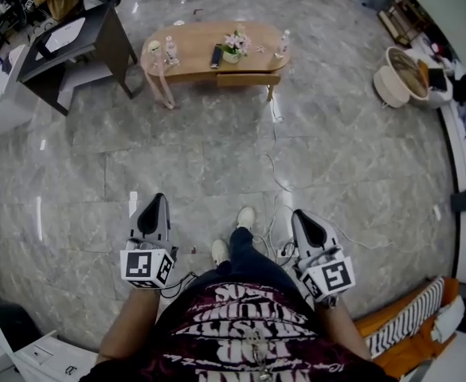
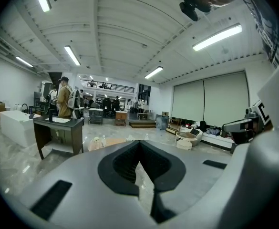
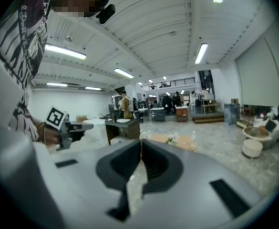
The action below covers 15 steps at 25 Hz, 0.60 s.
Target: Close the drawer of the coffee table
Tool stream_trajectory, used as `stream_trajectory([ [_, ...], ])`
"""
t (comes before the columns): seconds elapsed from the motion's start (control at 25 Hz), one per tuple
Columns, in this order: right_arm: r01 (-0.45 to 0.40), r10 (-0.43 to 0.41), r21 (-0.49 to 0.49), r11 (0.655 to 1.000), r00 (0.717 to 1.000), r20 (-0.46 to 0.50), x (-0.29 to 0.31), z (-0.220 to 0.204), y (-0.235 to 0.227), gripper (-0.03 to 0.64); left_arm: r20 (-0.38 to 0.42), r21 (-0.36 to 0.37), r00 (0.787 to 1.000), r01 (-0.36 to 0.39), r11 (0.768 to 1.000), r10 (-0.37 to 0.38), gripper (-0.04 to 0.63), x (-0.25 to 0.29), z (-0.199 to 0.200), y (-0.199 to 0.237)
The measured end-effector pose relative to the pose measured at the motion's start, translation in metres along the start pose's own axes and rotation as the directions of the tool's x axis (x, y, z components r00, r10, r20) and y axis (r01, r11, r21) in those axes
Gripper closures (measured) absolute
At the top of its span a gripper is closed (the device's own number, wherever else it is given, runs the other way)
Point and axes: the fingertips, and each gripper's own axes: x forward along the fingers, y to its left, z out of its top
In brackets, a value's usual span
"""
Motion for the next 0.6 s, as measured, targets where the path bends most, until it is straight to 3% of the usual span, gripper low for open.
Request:
stream_trajectory([
  [0.32, -0.001, 0.001, -0.003, 1.000, 0.999, -0.033, 0.017, -0.003, -0.018, 0.581, -0.029, -0.030, 0.999, 0.036, 0.999, -0.036, 0.572, 0.028, -0.019, -0.018],
  [0.6, -0.035, 0.035, -0.024, 0.999, 0.999, -0.009, 0.054, 0.023, -0.038, 0.583, -0.011, -0.031, 1.000, 0.009, 0.999, -0.010, 0.572, 0.062, 0.000, -0.007],
])
